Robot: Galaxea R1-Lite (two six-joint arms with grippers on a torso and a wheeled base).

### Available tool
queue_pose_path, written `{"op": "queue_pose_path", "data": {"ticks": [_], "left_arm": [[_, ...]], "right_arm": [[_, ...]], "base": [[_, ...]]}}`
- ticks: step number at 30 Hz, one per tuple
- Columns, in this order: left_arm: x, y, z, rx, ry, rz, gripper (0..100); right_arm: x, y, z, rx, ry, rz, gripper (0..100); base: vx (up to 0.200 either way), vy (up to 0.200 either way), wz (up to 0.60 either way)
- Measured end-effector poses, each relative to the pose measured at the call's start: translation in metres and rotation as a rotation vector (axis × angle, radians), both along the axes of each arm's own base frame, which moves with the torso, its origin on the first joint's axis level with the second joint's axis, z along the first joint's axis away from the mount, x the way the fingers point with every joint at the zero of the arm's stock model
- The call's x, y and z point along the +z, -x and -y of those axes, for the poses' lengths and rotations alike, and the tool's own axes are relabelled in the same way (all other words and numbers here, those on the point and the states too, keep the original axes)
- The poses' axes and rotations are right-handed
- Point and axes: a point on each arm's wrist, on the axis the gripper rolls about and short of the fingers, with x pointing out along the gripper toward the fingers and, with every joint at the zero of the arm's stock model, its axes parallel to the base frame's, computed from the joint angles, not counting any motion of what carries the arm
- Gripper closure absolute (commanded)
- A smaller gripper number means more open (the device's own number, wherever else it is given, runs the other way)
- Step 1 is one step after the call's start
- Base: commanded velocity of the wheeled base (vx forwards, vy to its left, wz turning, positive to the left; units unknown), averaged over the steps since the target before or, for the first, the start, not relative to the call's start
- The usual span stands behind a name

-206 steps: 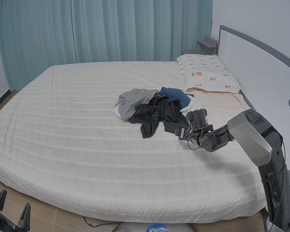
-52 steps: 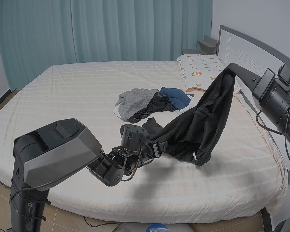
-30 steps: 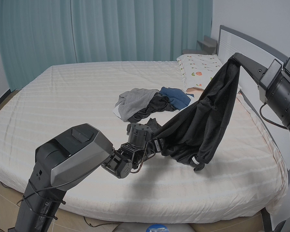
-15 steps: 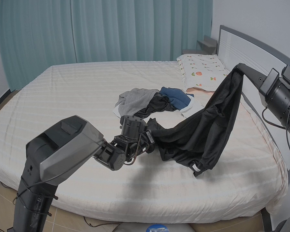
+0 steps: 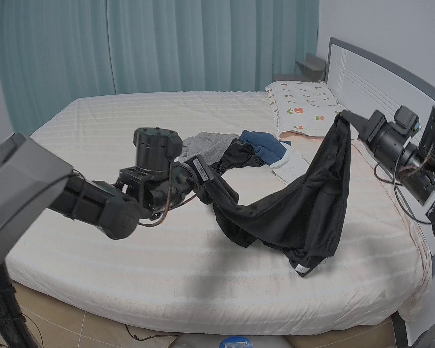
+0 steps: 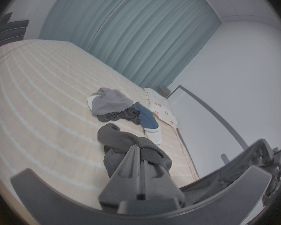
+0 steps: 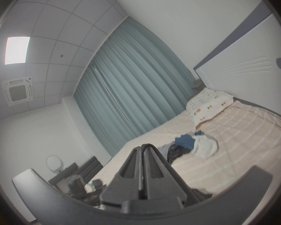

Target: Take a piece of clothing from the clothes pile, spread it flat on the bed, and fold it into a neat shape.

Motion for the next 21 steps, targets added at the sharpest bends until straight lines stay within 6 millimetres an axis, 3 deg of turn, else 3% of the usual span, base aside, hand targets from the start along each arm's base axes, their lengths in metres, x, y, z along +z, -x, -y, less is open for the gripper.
{"op": "queue_pose_path", "data": {"ticks": [5, 10, 13, 18, 21], "left_arm": [[0.051, 0.031, -0.023, -0.004, 0.025, 0.019, 100], [0.074, 0.052, -0.037, -0.002, 0.068, 0.02, 100], [0.074, 0.061, -0.042, -0.004, 0.075, 0.008, 100], [0.046, 0.073, -0.043, -0.036, 0.093, -0.096, 100], [0.035, 0.075, -0.042, -0.036, 0.152, -0.13, 100]], "right_arm": [[0.031, -0.024, -0.001, -0.042, -0.059, 0.131, 100], [0.031, -0.032, 0.0, -0.055, -0.073, 0.137, 100], [0.011, -0.035, 0.001, -0.056, -0.063, 0.068, 100], [-0.038, -0.035, -0.001, -0.039, -0.079, -0.115, 100], [-0.061, -0.036, -0.005, -0.033, -0.08, -0.19, 100]], "base": [[0.0, 0.0, 0.0], [0.0, 0.0, 0.0], [0.0, 0.0, 0.0], [0.0, 0.0, 0.0], [-0.2, 0.0, 0.0]]}}
